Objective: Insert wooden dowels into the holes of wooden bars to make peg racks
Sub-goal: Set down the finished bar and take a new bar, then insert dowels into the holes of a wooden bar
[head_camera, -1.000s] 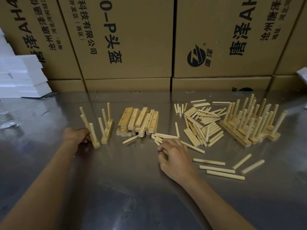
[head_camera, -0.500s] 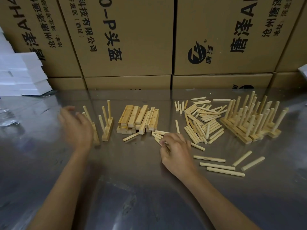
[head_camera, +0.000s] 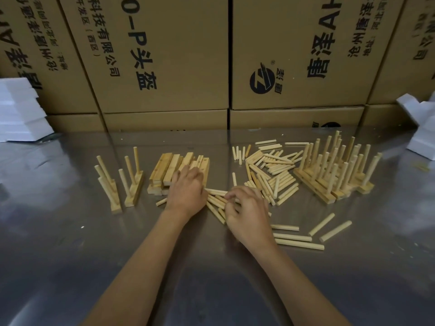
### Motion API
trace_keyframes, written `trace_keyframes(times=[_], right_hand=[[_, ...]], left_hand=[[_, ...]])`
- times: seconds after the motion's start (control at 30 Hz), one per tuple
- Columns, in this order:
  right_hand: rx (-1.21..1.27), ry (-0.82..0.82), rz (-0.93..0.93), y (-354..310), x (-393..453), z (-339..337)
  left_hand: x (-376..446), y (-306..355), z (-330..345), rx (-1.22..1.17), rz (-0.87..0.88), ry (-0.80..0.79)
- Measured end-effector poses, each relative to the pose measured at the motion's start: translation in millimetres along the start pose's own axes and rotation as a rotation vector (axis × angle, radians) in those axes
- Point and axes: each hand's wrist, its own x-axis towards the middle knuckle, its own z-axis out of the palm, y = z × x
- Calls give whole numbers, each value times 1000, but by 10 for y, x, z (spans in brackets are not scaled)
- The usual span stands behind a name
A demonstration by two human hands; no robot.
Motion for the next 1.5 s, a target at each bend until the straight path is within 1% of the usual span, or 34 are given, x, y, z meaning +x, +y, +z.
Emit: trace_keyframes(times=[0.17,0.27,0.37,0.43,0.5,0.57,0.6,0.63,0.73,0.8,0.9,0.97,1.07,1.1,1.13,1.2,1.23,1.27,1.33,1.4,1.43,1.5], right_hand=[[46,22,44,9,51,-44],[128,36,95,4,65,-80],[165,32,158,43,95,-127],[180,32,191,71,110,-158],[233,31,228,64,158,-189],[392,14,318,37,227,-225],[515,0,395,24,260,-247],[643,-13,482,21,284,-268],[892,10,669,102,289,-355],[982,54,719,159,298,-416],[1008,44,686,177,314,-505],[969,-47,597,96,288,-538],[879,-236,392,-100,192,-496],[852,-253,324,-157,158,-460],[775,-219,255,-195,134,-419],[439,-76,103,-191,106,-362],[232,-36,33,-158,92,-354],[57,-57,-14,-120,74,-363],[-157,-235,-9,-27,43,-376],[-251,-407,23,23,5,-358],[-249,-434,33,33,-4,-351],[-208,-393,63,39,4,-359]], left_hand=[[-21,64,23,13,7,67],[-89,171,-20,-45,35,113],[-158,311,-105,-103,-14,100],[-176,358,-153,-133,-54,146],[-185,380,-201,-270,-73,253],[-222,409,-274,-551,-107,306],[-253,425,-306,-695,-135,279],[-281,433,-323,-821,-138,220],[-329,411,-316,-1136,-66,-30],[-329,368,-372,-1331,-68,-197],[-322,305,-432,-1558,-63,-347],[-333,269,-453,-1722,-88,-458],[-355,264,-476,-1834,-90,-586],[-355,264,-471,-1850,-78,-592],[-355,258,-469,-1863,-79,-578],[-337,217,-456,-1870,-139,-518],[-325,186,-450,-1870,-188,-484],[-314,148,-446,-1868,-238,-447],[-290,59,-430,-1873,-319,-388],[-282,-21,-430,-1894,-367,-371],[-278,-49,-436,-1906,-385,-369],[-277,-79,-441,-1925,-403,-380]])
